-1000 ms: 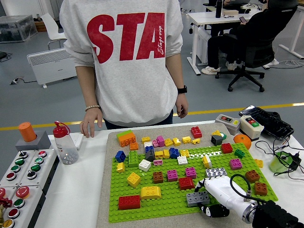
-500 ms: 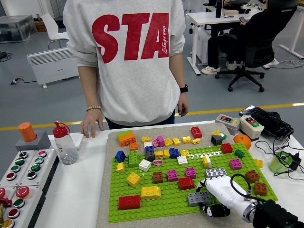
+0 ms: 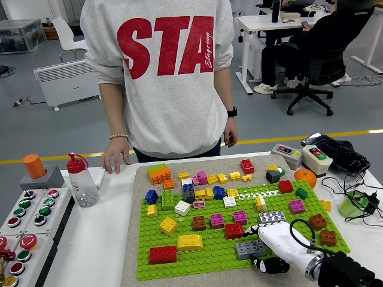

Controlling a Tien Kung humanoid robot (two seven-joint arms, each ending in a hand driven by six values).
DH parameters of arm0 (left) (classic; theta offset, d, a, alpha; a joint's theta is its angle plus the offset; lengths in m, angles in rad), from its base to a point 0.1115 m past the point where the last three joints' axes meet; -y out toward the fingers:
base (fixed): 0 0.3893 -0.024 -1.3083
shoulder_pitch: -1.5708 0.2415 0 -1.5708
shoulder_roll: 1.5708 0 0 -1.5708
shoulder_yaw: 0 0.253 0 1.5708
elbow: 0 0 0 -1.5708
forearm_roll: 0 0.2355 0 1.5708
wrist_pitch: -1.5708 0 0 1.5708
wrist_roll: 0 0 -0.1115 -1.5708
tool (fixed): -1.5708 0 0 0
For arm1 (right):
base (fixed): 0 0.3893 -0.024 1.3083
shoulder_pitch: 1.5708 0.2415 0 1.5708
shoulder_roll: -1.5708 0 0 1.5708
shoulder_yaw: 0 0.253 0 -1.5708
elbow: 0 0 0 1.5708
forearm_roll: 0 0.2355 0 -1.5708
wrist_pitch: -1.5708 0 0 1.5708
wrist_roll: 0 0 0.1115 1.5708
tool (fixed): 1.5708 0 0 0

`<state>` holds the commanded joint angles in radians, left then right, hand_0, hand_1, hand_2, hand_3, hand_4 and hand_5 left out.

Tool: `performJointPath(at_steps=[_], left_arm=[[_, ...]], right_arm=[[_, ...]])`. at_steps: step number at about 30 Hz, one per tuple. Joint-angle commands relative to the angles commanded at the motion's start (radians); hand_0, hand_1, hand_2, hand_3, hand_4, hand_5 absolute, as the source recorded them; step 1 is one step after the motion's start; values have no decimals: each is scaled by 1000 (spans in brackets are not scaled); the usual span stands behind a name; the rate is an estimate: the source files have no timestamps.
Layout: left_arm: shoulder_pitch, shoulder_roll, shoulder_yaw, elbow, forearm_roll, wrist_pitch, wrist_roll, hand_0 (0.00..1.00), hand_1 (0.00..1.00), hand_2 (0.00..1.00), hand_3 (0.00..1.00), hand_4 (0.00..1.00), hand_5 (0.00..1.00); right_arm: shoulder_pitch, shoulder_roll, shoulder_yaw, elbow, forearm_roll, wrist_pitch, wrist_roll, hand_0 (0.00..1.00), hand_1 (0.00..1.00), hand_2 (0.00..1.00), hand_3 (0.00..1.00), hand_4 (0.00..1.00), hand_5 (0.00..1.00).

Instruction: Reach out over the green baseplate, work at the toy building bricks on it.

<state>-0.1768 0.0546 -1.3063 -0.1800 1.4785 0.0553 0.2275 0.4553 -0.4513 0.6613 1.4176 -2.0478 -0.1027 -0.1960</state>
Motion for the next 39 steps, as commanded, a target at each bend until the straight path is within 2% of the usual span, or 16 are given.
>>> performJointPath(at_steps=[21,24,26,27,32,33,35,39], left_arm=[[1,0,-2,0,0,0,0,655,687,677,575,286,998],[3,0,-3,0,1,0,0,655,687,677,575,286,998],[4,0,-4,0,3,0,1,655,687,677,575,286,998],[5,0,-5,0,5,-1,1,655,687,675,575,286,998],[8,0,-7,0,9,-1,2,655,687,675,575,286,998],[9,-1,-8,0,9,-1,3,653,687,675,576,286,998],[10,-1,-7,0,10,-2,3,653,687,675,576,286,998],[11,-2,-7,0,9,-2,3,654,687,676,575,286,998]], right_arm=[[-24,-25,26,95,-11,5,-6,650,742,798,764,702,289],[-35,-32,32,113,-10,-2,-5,650,742,798,764,702,289],[-43,-39,33,128,-9,-29,-2,650,742,798,764,702,289],[-47,-43,33,134,-6,-48,4,544,650,656,654,478,157],[-57,-51,30,142,15,-118,36,544,650,656,654,478,157],[-57,-51,29,141,21,-126,43,436,555,571,575,397,141],[-58,-51,27,139,29,-130,50,436,555,571,575,397,141],[-57,-51,19,132,36,-108,45,446,555,575,574,383,140]])
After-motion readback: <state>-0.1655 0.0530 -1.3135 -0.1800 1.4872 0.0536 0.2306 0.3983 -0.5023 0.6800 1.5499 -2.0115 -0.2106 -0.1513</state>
